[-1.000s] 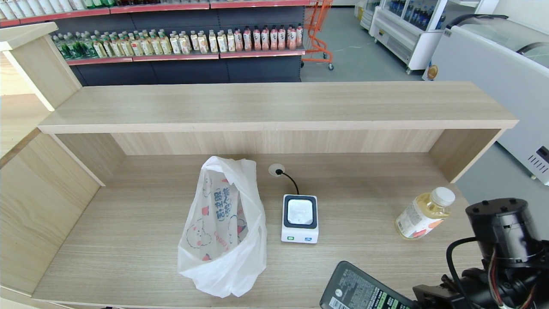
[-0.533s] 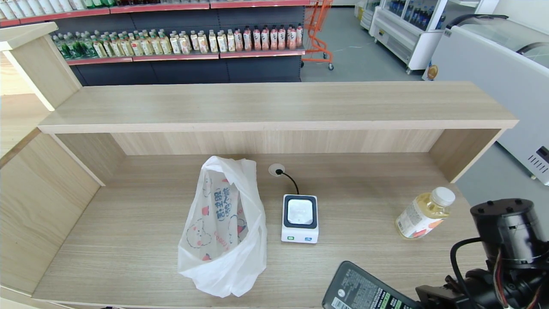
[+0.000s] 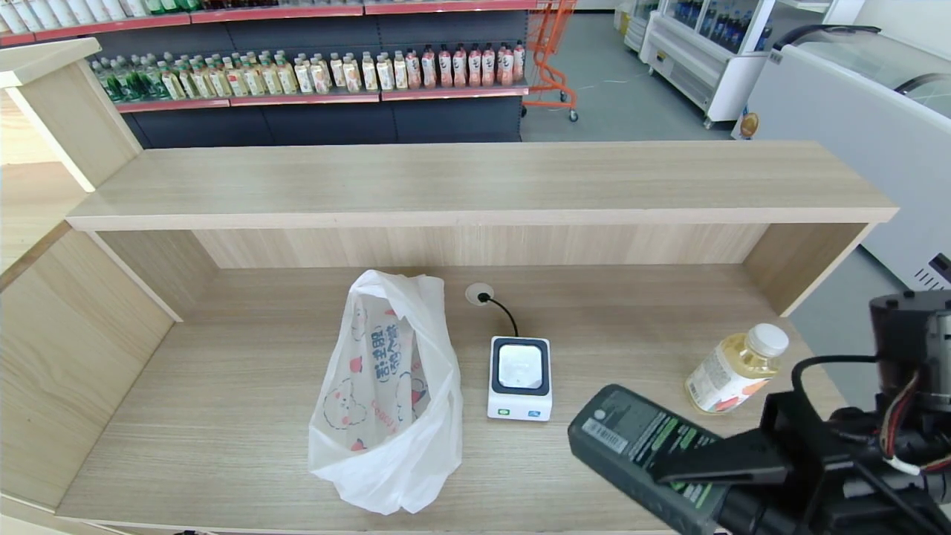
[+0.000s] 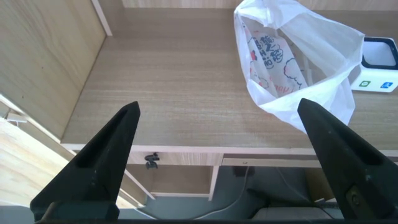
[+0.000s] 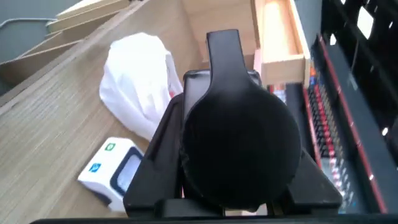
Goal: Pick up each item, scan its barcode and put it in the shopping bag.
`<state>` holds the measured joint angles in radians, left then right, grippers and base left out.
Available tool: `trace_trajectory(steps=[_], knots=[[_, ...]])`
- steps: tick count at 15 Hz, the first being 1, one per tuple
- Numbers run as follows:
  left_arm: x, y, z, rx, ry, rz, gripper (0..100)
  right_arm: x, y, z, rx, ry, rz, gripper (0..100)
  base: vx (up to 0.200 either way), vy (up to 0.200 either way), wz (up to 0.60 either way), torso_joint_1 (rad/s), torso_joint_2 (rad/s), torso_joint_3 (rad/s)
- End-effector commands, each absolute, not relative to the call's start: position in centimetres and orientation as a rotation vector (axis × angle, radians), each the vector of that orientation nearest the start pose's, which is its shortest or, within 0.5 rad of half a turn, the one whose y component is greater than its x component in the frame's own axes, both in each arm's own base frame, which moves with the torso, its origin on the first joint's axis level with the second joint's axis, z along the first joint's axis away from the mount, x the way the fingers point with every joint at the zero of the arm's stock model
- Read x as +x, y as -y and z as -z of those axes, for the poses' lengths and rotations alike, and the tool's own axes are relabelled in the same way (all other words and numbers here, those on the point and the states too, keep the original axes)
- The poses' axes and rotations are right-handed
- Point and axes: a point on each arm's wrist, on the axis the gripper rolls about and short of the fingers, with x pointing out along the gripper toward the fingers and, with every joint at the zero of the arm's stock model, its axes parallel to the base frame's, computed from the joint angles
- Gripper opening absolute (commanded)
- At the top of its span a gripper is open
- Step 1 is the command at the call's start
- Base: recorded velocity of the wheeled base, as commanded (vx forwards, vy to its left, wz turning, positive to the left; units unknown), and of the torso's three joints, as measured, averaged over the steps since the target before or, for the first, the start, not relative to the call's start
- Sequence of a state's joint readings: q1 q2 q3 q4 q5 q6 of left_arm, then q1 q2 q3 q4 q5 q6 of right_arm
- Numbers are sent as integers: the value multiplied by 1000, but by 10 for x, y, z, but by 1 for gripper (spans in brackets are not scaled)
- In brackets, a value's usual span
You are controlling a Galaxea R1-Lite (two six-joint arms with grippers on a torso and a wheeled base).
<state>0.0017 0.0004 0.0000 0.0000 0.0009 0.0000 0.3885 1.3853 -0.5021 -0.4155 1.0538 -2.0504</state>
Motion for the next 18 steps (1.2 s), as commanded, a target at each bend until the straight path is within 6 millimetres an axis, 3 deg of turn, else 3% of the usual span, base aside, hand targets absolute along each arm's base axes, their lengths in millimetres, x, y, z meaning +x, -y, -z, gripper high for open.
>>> trace_trajectory(steps=[1, 3, 5, 8, 10, 11, 13, 15, 18], knots=[[-23, 0, -75, 0, 0, -3, 100, 175, -40, -192, -1383, 757, -1066, 0, 0, 0, 0, 0, 0, 0], [-23, 0, -75, 0, 0, -2, 100, 168, -1, -193, -1319, 571, -929, 0, 0, 0, 0, 0, 0, 0], [-23, 0, -75, 0, 0, -3, 100, 162, -2, -177, -1104, 427, -1010, 0, 0, 0, 0, 0, 0, 0], [-23, 0, -75, 0, 0, -3, 100, 179, 1, -194, -760, 182, -960, 0, 0, 0, 0, 0, 0, 0], [-23, 0, -75, 0, 0, -3, 100, 193, -17, -204, -274, -98, -928, 0, 0, 0, 0, 0, 0, 0], [-23, 0, -75, 0, 0, -3, 100, 196, -21, -205, -148, -170, -897, 0, 0, 0, 0, 0, 0, 0], [-23, 0, -75, 0, 0, -3, 100, 215, -40, -192, 237, -422, -756, 0, 0, 0, 0, 0, 0, 0], [-23, 0, -75, 0, 0, -3, 100, 239, -58, -172, 488, -562, -645, 0, 0, 0, 0, 0, 0, 0], [-23, 0, -75, 0, 0, -3, 100, 271, -95, -145, 589, -597, -573, 0, 0, 0, 0, 0, 0, 0]])
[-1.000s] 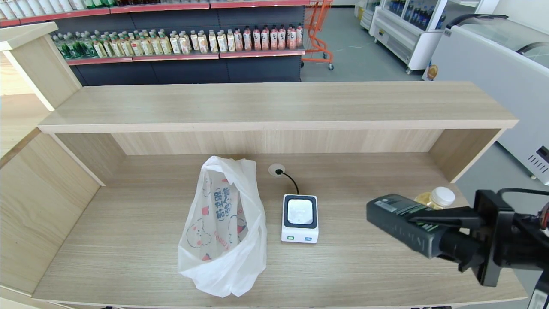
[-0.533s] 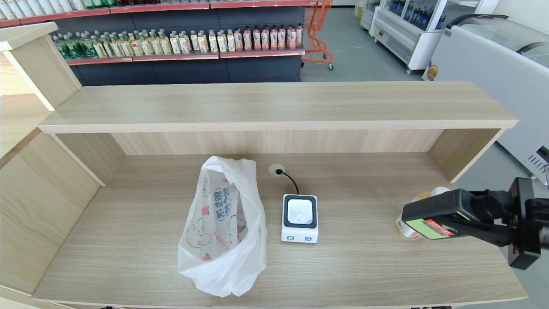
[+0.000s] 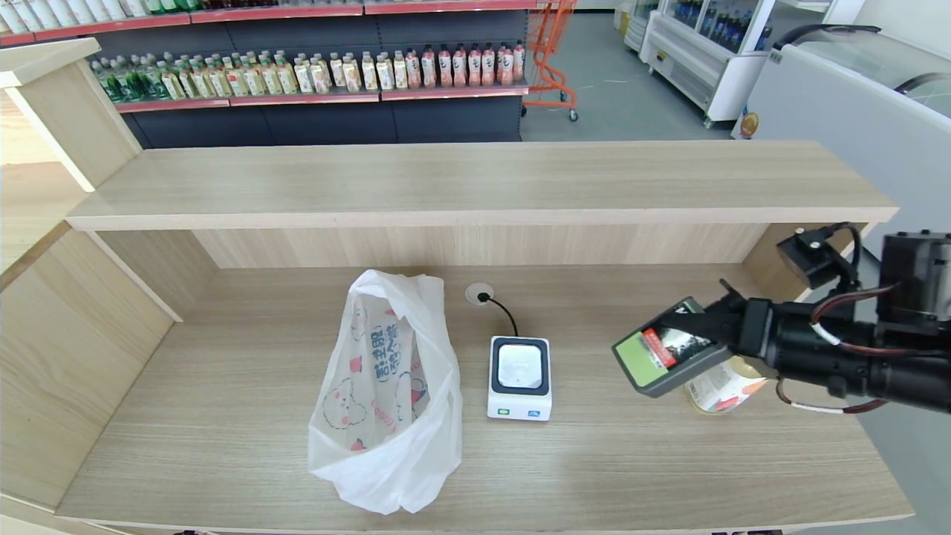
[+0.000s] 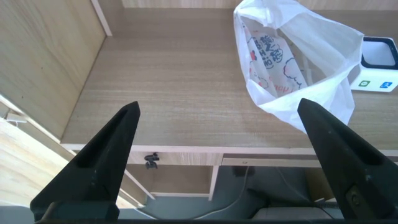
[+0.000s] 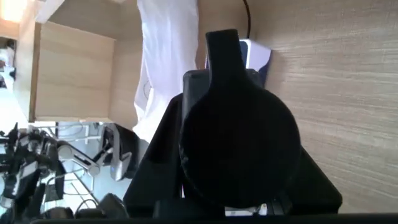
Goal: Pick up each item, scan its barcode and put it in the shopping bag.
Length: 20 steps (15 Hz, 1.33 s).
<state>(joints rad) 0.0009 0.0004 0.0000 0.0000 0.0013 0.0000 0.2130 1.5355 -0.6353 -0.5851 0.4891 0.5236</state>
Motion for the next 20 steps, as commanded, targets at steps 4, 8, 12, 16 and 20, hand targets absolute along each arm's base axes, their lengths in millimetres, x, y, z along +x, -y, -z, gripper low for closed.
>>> trace_trajectory(steps=[4, 8, 12, 16, 20], knots=[[-23, 0, -75, 0, 0, -5, 100, 285, -123, -118, 559, -617, -588, 0, 0, 0, 0, 0, 0, 0], [-23, 0, -75, 0, 0, -3, 100, 303, -130, -93, 427, -585, -554, 0, 0, 0, 0, 0, 0, 0], [-23, 0, -75, 0, 0, -3, 100, 313, -158, -96, 412, -539, -635, 0, 0, 0, 0, 0, 0, 0], [-23, 0, -75, 0, 0, -2, 100, 326, -176, -94, 403, -517, -669, 0, 0, 0, 0, 0, 0, 0], [-23, 0, -75, 0, 0, -3, 100, 336, -181, -88, 356, -493, -647, 0, 0, 0, 0, 0, 0, 0]])
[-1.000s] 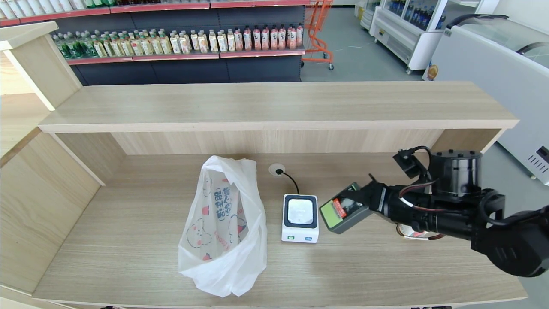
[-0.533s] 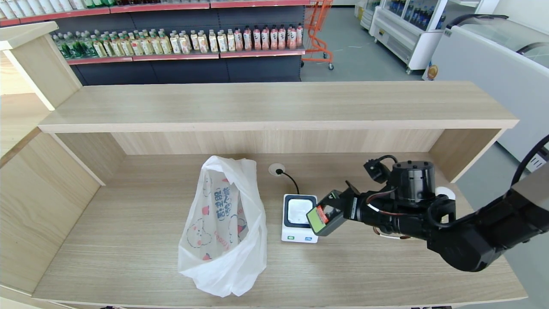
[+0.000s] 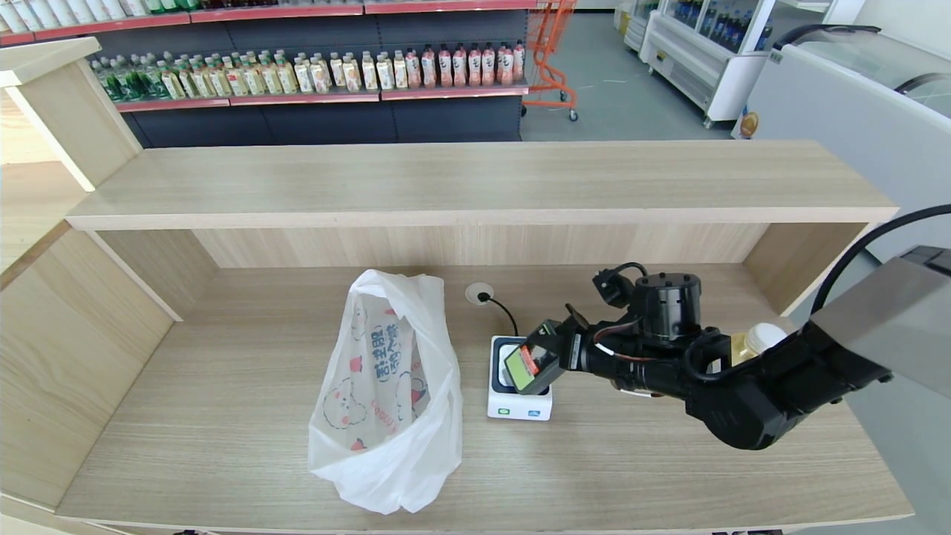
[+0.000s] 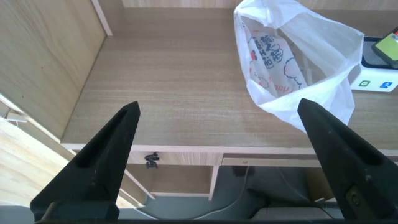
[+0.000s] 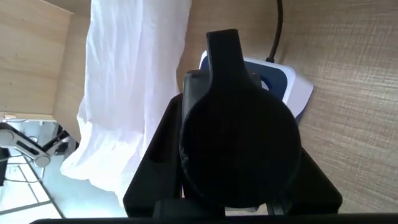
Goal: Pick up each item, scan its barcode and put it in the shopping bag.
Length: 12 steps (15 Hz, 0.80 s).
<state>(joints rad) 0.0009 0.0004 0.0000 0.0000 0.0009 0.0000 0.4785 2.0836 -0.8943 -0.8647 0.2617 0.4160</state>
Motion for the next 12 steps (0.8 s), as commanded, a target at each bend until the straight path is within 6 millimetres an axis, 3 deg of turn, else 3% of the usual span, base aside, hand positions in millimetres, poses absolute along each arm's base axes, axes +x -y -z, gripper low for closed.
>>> trace_trajectory(steps=[1, 5, 7, 8, 10, 12], knots=[[-23, 0, -75, 0, 0, -2, 100, 336, -181, -88, 345, -492, -648, 0, 0, 0, 0, 0, 0, 0], [-23, 0, -75, 0, 0, -2, 100, 335, -183, -91, 339, -479, -662, 0, 0, 0, 0, 0, 0, 0], [-23, 0, -75, 0, 0, -5, 100, 325, -176, -126, 422, -413, -668, 0, 0, 0, 0, 0, 0, 0], [-23, 0, -75, 0, 0, -3, 100, 312, -165, -161, 552, -371, -662, 0, 0, 0, 0, 0, 0, 0], [-23, 0, -75, 0, 0, -3, 100, 273, -138, -199, 600, -350, -650, 0, 0, 0, 0, 0, 0, 0], [-23, 0, -75, 0, 0, -3, 100, 238, -119, -202, 403, -321, -655, 0, 0, 0, 0, 0, 0, 0]])
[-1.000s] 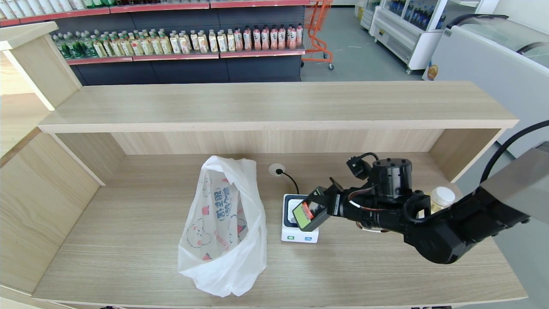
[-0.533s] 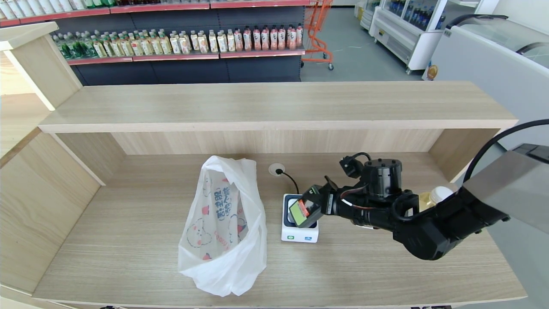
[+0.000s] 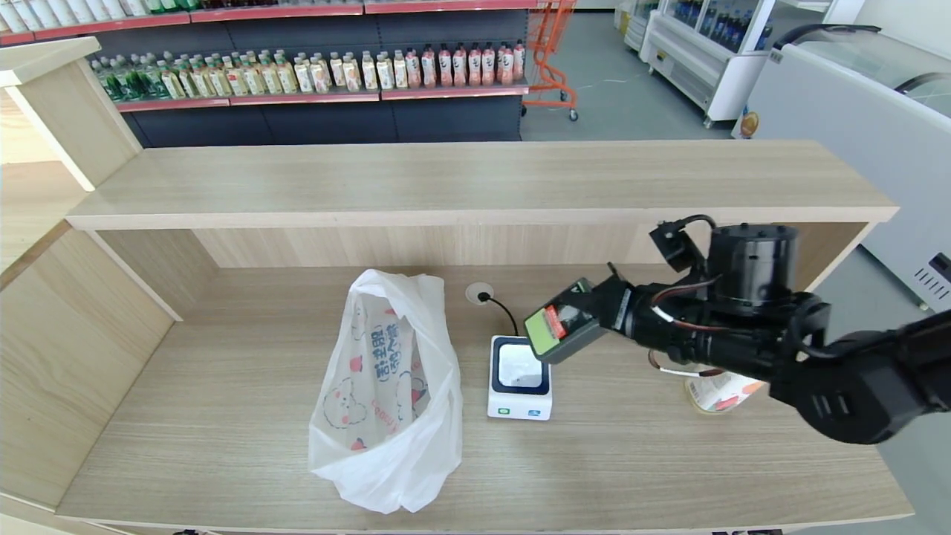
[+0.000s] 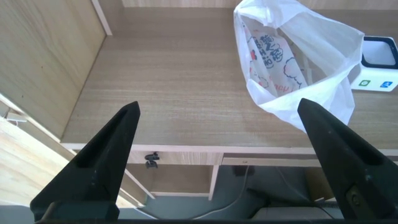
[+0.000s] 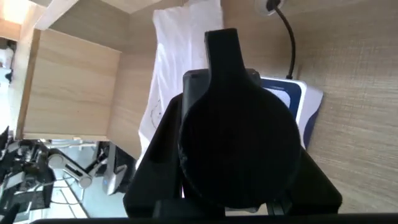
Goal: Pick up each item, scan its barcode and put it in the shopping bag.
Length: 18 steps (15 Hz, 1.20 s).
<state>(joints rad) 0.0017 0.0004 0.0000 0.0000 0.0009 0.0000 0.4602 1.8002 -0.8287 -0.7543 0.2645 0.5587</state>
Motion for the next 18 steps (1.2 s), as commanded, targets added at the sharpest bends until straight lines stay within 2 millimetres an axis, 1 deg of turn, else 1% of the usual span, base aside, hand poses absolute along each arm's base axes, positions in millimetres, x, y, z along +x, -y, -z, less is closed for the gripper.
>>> trace_trajectory(steps=[1, 2, 3, 4, 5, 6, 8, 9, 12, 14, 17, 18], knots=[[-23, 0, -75, 0, 0, -3, 100, 232, -112, -194, 306, -314, -647, 0, 0, 0, 0, 0, 0, 0], [-23, 0, -75, 0, 0, -3, 100, 220, -96, -177, 80, -292, -635, 0, 0, 0, 0, 0, 0, 0], [-23, 0, -75, 0, 0, -3, 100, 213, -88, -170, -16, -278, -631, 0, 0, 0, 0, 0, 0, 0], [-23, 0, -75, 0, 0, -2, 100, 199, -82, -168, -39, -266, -630, 0, 0, 0, 0, 0, 0, 0], [-23, 0, -75, 2, 0, -3, 100, 189, -78, -170, -34, -253, -631, 0, 0, 0, 0, 0, 0, 0], [-23, 0, -75, 2, 0, -2, 100, 184, -76, -172, -31, -243, -631, 0, 0, 0, 0, 0, 0, 0], [-23, 0, -75, 0, 0, -2, 100, 180, -74, -177, 0, -229, -627, 0, 0, 0, 0, 0, 0, 0], [-23, 0, -75, 2, 0, -2, 100, 178, -74, -181, 54, -228, -624, 0, 0, 0, 0, 0, 0, 0], [-23, 0, -75, 3, 0, -2, 100, 177, -73, -181, 132, -251, -610, 0, 0, 0, 0, 0, 0, 0], [-23, 0, -75, 5, 0, -2, 100, 180, -73, -181, 145, -257, -598, 0, -200, 0, 0, 2, 2, 2], [-23, 0, -75, 2, 0, -3, 100, 182, -71, -182, 237, -281, -574, 0, -200, 0, 0, 1, 4, -1], [-23, 0, -75, 2, 0, -3, 100, 182, -71, -181, 251, -288, -570, 0, 0, 0, 0, 0, 0, 0]])
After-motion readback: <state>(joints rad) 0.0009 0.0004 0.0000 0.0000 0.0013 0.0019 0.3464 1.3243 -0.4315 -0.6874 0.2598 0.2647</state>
